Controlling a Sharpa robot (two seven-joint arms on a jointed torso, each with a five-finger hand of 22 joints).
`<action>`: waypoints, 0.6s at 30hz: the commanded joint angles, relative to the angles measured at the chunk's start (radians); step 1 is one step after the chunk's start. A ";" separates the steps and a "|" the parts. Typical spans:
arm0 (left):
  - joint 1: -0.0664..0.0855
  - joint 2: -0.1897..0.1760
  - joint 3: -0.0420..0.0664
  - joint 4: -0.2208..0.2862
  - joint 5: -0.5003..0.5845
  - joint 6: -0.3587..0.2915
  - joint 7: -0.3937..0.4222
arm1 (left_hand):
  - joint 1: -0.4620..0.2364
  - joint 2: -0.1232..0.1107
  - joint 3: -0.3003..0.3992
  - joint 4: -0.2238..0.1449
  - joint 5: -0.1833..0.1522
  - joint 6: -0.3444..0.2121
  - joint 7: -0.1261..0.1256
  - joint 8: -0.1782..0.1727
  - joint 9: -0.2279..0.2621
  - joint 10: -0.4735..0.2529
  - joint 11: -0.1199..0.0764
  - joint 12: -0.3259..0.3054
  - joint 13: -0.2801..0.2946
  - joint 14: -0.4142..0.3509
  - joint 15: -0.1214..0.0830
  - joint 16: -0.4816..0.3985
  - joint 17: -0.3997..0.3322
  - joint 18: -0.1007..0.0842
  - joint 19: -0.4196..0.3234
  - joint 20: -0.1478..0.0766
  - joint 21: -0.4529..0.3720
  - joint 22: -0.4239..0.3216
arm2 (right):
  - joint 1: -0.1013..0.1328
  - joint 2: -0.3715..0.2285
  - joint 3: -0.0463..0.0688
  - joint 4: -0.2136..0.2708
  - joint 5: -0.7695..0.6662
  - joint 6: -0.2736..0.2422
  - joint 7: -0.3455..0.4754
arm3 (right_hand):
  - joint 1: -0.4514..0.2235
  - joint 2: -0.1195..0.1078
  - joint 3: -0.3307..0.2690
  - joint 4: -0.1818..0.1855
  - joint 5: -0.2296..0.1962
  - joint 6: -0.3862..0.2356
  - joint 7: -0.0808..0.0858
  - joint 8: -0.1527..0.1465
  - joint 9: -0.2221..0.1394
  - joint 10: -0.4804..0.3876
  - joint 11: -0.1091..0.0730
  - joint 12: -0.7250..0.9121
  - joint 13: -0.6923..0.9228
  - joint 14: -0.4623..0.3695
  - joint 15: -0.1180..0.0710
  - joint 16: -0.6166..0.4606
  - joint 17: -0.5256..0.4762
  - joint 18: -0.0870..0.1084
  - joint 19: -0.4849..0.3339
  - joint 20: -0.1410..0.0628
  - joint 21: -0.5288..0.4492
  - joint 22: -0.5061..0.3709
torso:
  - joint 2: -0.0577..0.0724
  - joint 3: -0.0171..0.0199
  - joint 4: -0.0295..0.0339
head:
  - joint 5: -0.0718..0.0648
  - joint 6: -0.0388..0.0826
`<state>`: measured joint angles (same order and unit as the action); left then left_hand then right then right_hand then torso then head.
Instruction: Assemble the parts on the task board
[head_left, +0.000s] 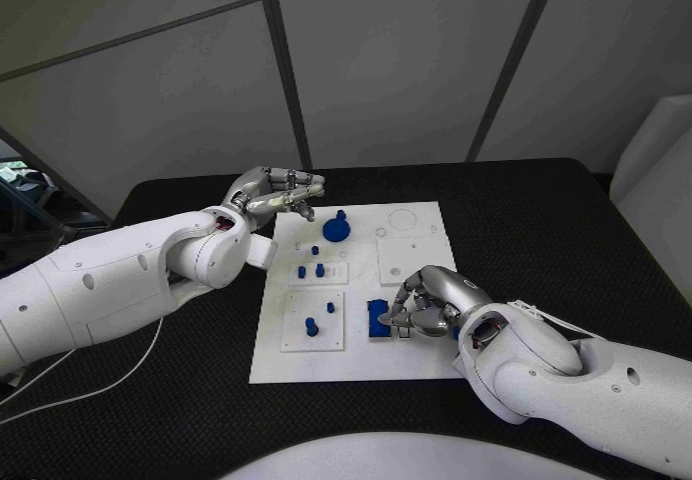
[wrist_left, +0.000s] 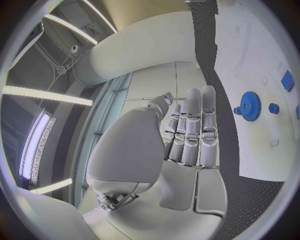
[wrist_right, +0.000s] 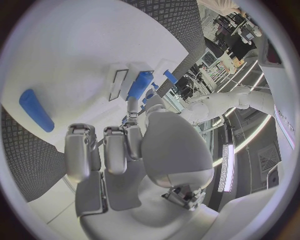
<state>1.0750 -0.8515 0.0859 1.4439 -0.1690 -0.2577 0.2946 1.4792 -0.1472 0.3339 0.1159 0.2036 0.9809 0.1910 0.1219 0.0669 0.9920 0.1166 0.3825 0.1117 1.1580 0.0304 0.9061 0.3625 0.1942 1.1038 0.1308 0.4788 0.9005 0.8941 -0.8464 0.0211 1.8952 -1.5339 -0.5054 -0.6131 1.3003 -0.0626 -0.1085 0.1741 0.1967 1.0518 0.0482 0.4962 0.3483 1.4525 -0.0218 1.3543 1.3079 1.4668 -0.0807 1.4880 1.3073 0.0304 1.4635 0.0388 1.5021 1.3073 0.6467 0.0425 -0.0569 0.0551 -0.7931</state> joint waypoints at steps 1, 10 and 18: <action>0.001 -0.001 0.000 0.003 0.003 0.010 0.005 | 0.004 0.009 0.007 0.001 -0.001 -0.008 0.000 0.005 0.001 -0.007 0.002 0.004 0.001 -0.004 0.003 -0.003 -0.002 -0.012 -0.004 -0.002 -0.002 0.001 | 0.001 0.004 0.000 -0.007 -0.026 0.006 -0.001 | 0.007 0.004 0.000 -0.005 -0.004 0.002 -0.008 0.006 0.003 0.000 -0.008 0.003 0.044 0.077 -0.006 0.006 0.122 -0.007 0.041 -0.008 0.006 0.183 | 0.001 -0.0008 0.0006 | 0.000 0.000; 0.001 0.000 0.000 0.001 0.003 0.010 0.005 | 0.004 0.009 0.007 0.001 -0.001 -0.008 0.000 0.005 0.001 -0.007 0.002 0.004 0.001 -0.004 0.003 -0.003 -0.002 -0.012 -0.004 -0.002 -0.002 0.001 | 0.001 0.011 0.001 -0.018 -0.047 -0.016 0.004 | 0.037 0.019 0.000 -0.019 -0.022 -0.005 -0.013 0.022 0.015 0.003 -0.012 0.004 0.049 0.077 -0.010 0.007 0.125 -0.007 0.042 -0.013 0.007 0.185 | -0.001 0.0005 -0.0006 | 0.001 -0.004; 0.001 -0.001 0.000 0.001 0.003 0.010 0.005 | 0.004 0.009 0.007 0.001 -0.001 -0.008 0.000 0.005 0.001 -0.007 0.002 0.004 0.001 -0.004 0.003 -0.003 -0.002 -0.012 -0.004 -0.002 -0.002 0.001 | 0.002 -0.064 0.016 0.029 0.037 -0.110 0.134 | 0.020 0.037 -0.006 0.011 0.054 -0.082 0.018 -0.034 -0.008 -0.008 0.011 -0.014 0.036 0.074 0.006 -0.001 0.111 -0.004 0.033 -0.004 -0.003 0.174 | -0.002 0.0002 -0.0024 | -0.002 0.005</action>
<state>1.0750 -0.8517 0.0859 1.4434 -0.1688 -0.2577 0.2942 1.4792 -0.1472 0.3339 0.1159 0.2036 0.9809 0.1910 0.1219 0.0669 0.9920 0.1165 0.3824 0.1115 1.1580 0.0304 0.9062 0.3626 0.1943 1.1038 0.1308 0.4789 0.9005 0.8929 -0.8997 0.0313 1.9133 -1.5465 -0.5455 -0.5679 1.3208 -0.0334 -0.1145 0.1822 0.2471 0.9761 0.0636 0.4677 0.3433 1.4421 -0.0179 1.3441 1.3091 1.4656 -0.0818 1.4917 1.3073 0.0306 1.4636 0.0317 1.5051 1.3073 0.6448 0.0430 -0.0582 0.0561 -0.7911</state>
